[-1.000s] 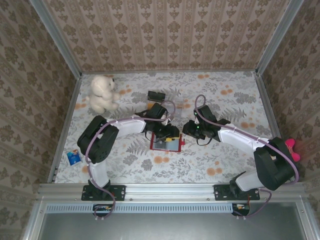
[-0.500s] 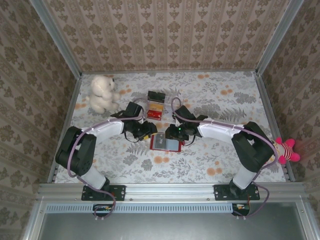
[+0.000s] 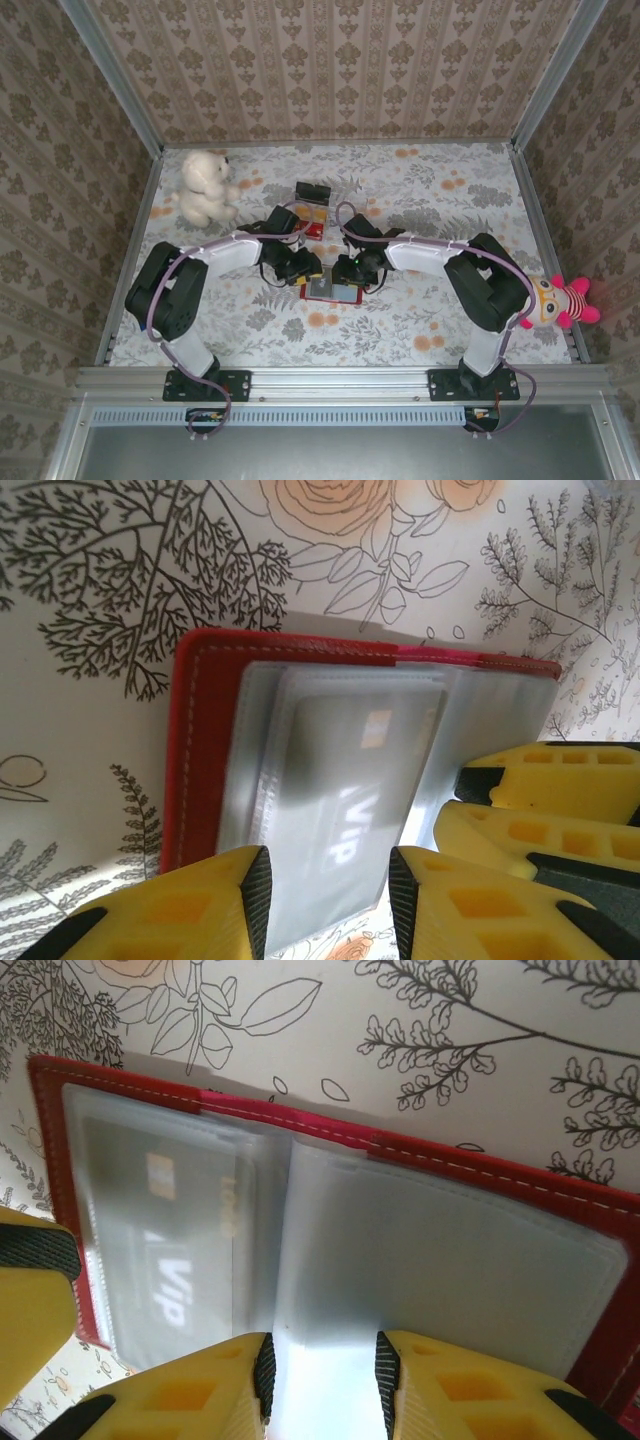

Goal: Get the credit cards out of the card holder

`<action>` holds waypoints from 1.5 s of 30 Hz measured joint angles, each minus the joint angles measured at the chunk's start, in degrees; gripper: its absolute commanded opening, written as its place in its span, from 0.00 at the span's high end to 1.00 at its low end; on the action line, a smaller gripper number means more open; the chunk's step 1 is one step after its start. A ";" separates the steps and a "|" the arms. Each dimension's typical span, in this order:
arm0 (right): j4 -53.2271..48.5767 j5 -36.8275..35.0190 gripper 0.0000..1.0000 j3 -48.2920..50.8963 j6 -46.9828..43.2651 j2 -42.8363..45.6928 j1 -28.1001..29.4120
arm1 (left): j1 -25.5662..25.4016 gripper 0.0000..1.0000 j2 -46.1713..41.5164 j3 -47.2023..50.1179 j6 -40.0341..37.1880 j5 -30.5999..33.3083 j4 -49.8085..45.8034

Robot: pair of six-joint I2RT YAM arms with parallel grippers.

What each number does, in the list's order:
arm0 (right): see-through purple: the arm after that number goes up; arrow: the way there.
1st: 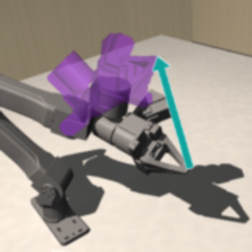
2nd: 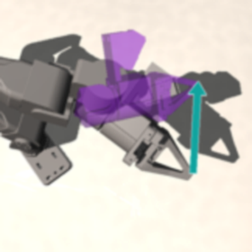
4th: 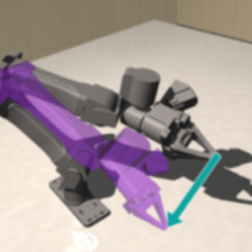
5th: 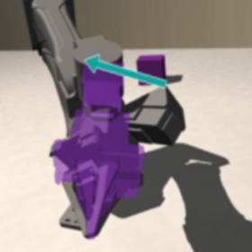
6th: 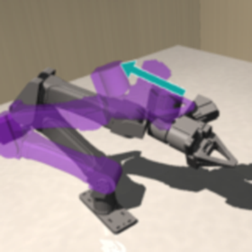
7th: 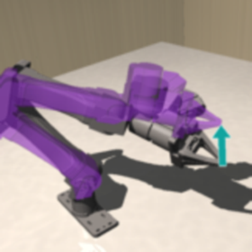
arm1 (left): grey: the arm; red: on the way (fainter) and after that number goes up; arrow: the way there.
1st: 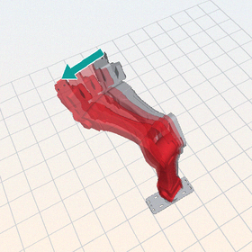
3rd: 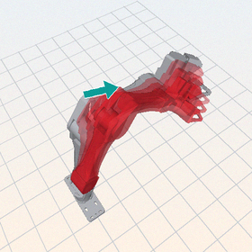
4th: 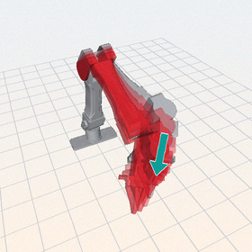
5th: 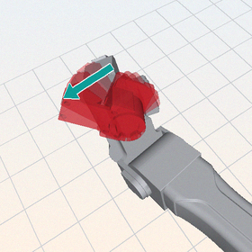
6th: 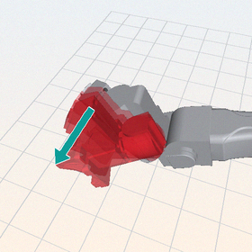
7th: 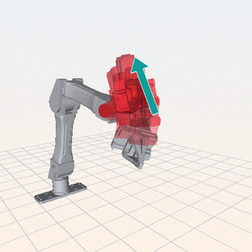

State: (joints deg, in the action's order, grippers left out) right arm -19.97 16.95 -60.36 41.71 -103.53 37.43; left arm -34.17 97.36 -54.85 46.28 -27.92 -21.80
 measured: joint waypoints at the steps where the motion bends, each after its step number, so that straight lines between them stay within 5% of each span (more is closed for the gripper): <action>1: 0.00 0.00 0.64 -0.13 0.00 0.00 0.00 | 0.00 0.59 0.28 -0.09 -0.02 0.17 -0.22; 17: 0.00 0.04 0.66 -0.48 -0.87 -0.44 -0.04 | -0.68 0.69 1.42 -1.31 -0.48 0.81 -2.45; 45: 0.00 0.22 0.67 -0.48 -1.03 -0.48 -0.04 | -1.44 0.67 2.69 -2.51 -2.36 2.25 -3.13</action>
State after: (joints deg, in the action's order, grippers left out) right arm -19.97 17.17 -60.84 40.69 -104.01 37.39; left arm -35.62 100.05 -57.36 43.92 -25.67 -24.93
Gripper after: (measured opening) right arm 0.332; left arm 0.339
